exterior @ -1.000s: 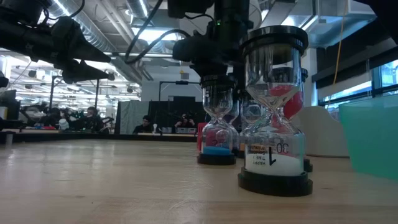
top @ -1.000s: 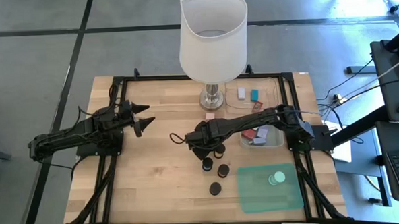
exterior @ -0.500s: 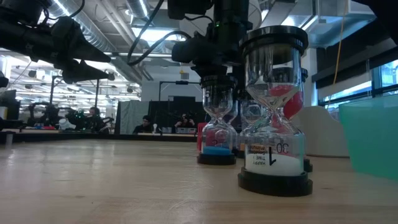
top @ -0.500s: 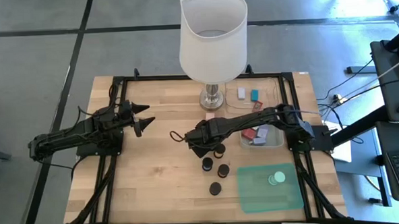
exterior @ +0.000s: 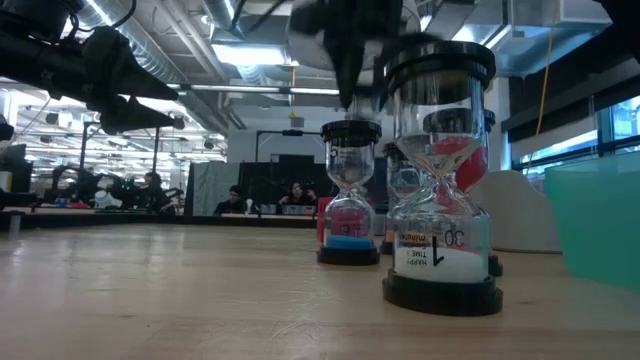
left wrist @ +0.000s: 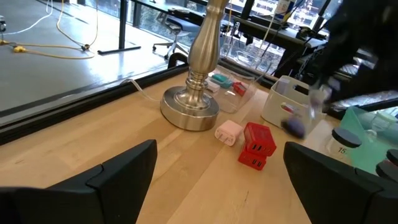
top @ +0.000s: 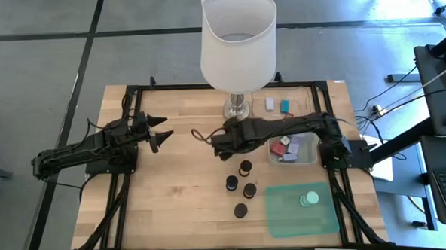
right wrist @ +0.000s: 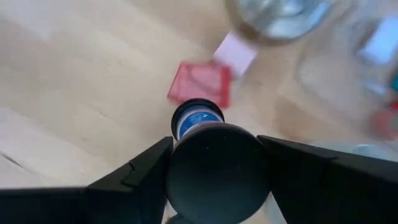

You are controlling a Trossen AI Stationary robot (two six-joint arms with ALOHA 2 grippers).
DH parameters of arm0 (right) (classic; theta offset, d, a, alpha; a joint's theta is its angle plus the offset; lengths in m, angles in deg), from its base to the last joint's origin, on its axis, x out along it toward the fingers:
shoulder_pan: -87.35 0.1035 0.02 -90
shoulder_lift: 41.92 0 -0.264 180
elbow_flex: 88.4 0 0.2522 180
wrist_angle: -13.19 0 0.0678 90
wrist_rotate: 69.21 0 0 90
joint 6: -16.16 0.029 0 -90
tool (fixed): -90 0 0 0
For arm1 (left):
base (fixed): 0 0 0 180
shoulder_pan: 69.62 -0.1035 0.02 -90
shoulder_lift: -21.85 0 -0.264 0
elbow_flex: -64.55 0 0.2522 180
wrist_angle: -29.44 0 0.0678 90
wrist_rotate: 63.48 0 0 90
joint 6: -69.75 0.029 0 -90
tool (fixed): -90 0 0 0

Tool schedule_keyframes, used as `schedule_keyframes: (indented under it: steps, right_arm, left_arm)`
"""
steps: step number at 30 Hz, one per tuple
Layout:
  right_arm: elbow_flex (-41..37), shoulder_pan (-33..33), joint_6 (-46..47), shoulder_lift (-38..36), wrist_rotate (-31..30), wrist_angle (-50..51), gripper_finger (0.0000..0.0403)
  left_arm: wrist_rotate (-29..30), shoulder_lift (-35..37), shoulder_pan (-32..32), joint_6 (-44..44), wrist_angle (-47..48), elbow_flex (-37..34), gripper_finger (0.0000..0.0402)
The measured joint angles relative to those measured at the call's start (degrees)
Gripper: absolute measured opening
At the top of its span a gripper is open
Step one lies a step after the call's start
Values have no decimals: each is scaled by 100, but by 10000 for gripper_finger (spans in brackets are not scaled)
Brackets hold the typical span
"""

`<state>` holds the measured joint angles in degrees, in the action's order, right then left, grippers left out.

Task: Pick & Place Office items
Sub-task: Put the purple hourglass into the light blue bin

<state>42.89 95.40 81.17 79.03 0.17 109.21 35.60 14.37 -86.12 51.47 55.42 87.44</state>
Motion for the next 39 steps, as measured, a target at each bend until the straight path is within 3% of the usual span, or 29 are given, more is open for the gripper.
schedule_keyframes:
  steps: [3,7,12,19,27,39]
  right_arm:
    - [390,2,301,-222,-182,497,219]
    - [514,38,734,-636,6,763,214]
    - [-221,268,1658,-1323,345,760,214]
    - [-1435,870,3747,-1917,1054,774,214]
    - [-1882,1860,5898,-2176,1328,778,217]
    - [-2232,3019,6269,-2129,1874,737,220]
  left_arm:
    - [0,0,0,1,1,0,347]
    - [0,1,0,0,-1,0,347]
    - [0,2,0,-1,-5,0,347]
    - [2,2,0,-1,-2,0,347]
    - [2,0,0,-1,1,0,347]
    - [1,2,0,-1,-1,0,347]
